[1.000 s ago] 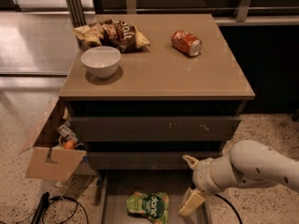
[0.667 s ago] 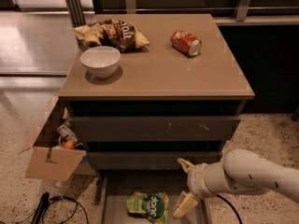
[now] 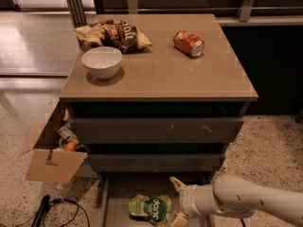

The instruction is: Pick green rice chip bag from bottom drawer and place on counter

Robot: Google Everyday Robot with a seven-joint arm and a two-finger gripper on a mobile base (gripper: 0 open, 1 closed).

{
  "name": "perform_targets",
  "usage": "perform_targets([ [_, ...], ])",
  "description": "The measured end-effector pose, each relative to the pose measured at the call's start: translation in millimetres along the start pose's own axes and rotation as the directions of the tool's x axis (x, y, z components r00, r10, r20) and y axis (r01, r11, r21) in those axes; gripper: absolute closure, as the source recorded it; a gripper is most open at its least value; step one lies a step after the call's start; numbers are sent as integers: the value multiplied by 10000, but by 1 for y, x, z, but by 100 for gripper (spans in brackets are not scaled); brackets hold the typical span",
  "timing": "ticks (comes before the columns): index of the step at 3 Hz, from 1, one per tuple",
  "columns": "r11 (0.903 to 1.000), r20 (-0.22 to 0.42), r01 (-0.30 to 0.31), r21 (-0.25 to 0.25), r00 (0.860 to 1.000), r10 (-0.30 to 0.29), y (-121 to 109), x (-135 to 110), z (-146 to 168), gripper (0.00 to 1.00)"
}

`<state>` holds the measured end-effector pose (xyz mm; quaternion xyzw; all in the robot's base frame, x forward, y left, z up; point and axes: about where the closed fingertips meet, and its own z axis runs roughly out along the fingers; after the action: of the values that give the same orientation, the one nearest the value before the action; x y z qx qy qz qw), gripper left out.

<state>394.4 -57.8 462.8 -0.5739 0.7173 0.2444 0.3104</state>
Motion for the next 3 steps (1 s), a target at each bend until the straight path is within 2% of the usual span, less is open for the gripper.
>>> perform_targets([
  [1,9994,19,332,-19,9994,-332,-5,9,29,0],
  [3,9993,336,342,167,9988,-348,-20,55,85,0],
])
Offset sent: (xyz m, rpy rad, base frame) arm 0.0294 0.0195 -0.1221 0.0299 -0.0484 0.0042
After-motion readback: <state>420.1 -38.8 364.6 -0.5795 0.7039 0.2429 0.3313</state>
